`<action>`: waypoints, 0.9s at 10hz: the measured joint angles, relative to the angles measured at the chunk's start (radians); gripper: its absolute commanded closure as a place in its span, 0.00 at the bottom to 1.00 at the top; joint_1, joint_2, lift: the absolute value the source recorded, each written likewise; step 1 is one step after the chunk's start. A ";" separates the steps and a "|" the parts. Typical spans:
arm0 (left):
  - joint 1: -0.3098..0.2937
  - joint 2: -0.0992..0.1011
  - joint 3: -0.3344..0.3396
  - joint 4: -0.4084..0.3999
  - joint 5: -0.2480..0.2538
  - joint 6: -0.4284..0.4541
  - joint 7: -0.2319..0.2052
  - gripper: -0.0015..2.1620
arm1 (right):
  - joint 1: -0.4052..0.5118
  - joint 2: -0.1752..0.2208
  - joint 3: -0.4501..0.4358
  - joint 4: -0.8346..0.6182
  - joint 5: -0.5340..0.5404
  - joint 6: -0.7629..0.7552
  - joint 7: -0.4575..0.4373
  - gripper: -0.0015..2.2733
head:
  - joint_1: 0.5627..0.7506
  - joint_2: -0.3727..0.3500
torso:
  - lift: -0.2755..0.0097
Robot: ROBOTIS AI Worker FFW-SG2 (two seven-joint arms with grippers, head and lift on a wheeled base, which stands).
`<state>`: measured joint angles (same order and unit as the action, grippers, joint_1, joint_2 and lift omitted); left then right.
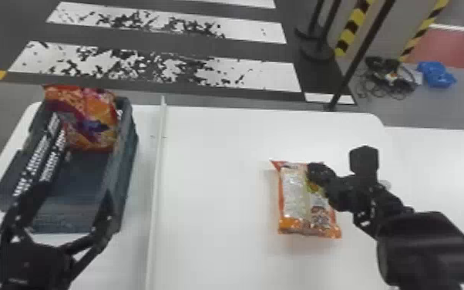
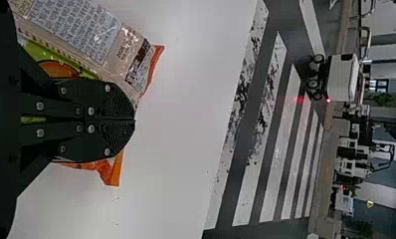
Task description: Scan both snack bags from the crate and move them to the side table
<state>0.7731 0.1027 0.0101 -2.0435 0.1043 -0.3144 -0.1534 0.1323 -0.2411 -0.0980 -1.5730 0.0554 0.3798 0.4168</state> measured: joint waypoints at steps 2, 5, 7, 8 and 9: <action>0.000 0.001 -0.001 0.000 0.000 0.000 0.000 0.04 | 0.004 0.004 0.022 0.026 0.026 -0.025 -0.009 0.99 | 0.70 0.34 | 0.70; 0.002 0.004 0.001 -0.003 0.000 -0.002 0.000 0.04 | -0.001 0.008 0.035 0.067 0.048 -0.046 -0.010 0.99 | 0.70 0.35 | 0.70; 0.002 0.005 0.001 -0.005 0.000 -0.002 0.000 0.04 | -0.003 0.008 0.034 0.079 0.052 -0.053 -0.010 0.99 | 0.70 0.35 | 0.70; 0.003 0.005 0.001 -0.006 0.000 -0.002 0.000 0.04 | 0.000 0.008 0.029 0.066 0.051 -0.053 -0.010 0.99 | 0.70 0.35 | 0.70; 0.004 0.005 0.001 -0.009 0.000 -0.002 0.000 0.04 | 0.007 0.008 0.023 0.040 0.047 -0.049 -0.010 0.99 | 0.70 0.35 | 0.70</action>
<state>0.7774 0.1074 0.0113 -2.0524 0.1043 -0.3165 -0.1535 0.1394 -0.2330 -0.0753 -1.5328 0.1028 0.3311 0.4066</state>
